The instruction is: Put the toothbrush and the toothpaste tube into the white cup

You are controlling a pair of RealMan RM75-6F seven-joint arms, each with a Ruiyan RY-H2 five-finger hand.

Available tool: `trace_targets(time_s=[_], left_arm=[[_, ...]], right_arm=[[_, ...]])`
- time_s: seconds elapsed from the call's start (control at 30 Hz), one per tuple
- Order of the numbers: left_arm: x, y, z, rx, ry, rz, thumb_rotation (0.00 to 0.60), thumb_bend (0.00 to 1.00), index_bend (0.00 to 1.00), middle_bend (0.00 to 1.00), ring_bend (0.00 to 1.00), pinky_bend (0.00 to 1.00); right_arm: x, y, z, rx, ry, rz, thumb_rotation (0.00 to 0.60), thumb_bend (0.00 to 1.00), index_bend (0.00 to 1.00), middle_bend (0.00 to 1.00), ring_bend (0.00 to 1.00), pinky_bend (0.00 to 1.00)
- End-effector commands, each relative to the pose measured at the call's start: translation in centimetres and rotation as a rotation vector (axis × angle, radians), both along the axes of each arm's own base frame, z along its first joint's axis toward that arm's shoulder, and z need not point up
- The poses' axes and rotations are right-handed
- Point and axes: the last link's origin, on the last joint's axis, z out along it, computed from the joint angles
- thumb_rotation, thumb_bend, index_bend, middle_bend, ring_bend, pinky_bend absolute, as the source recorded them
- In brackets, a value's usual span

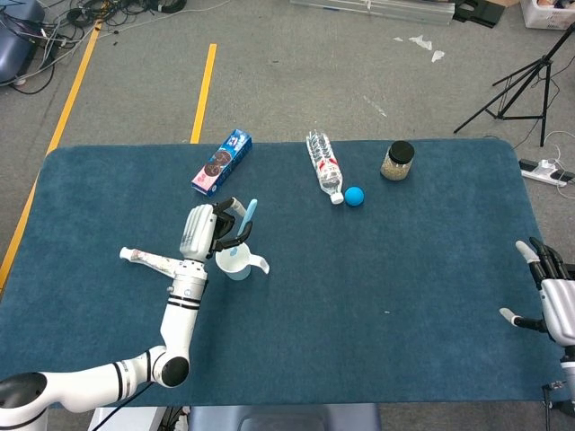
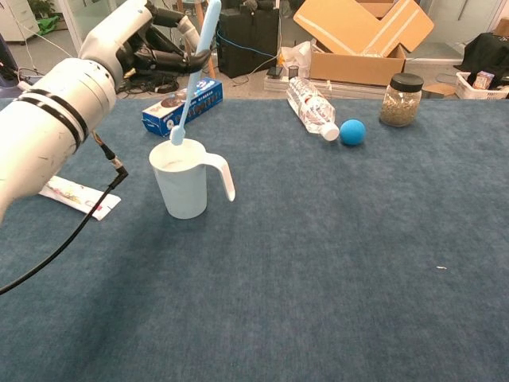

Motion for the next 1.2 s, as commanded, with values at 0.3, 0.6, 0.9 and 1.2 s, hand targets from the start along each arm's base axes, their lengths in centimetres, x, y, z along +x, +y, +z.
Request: trace_targets(time_s=[0.3,0.6,0.9,1.2], left_arm=[[0.1,-0.1,-0.7,-0.004,0.002,-0.004,0.6,0.72,0.67,1.0,1.0,1.0],[-0.6,0.2,-1.1,-0.019,0.002,0.02,0.6,0.72,0.67,1.0,1.0,1.0],[-1.5,0.3,-1.8,-0.024,0.02,0.034,0.6,0.72,0.66,1.0,1.0,1.0],[-2.3,0.2,-2.5,-0.036,0.027,0.041,0.6,0.72,0.62,1.0,1.0,1.0]], right_arm=[[0.0,0.0,-0.2,0.01,-0.001,-0.001,0.6,0.0,0.03,0.03,0.06,0.5],[-0.1,-0.1,-0.4,0.017,0.003,-0.006,0.6,0.0,0.03,0.03,0.06,0.5],[-0.1,-0.1,-0.5,0.018,0.004,-0.004,0.6,0.0,0.03,0.03,0.06,0.5],[-0.1,-0.2,-0.4,0.016,0.003,-0.004,0.6,0.0,0.03,0.03,0.06,0.5]])
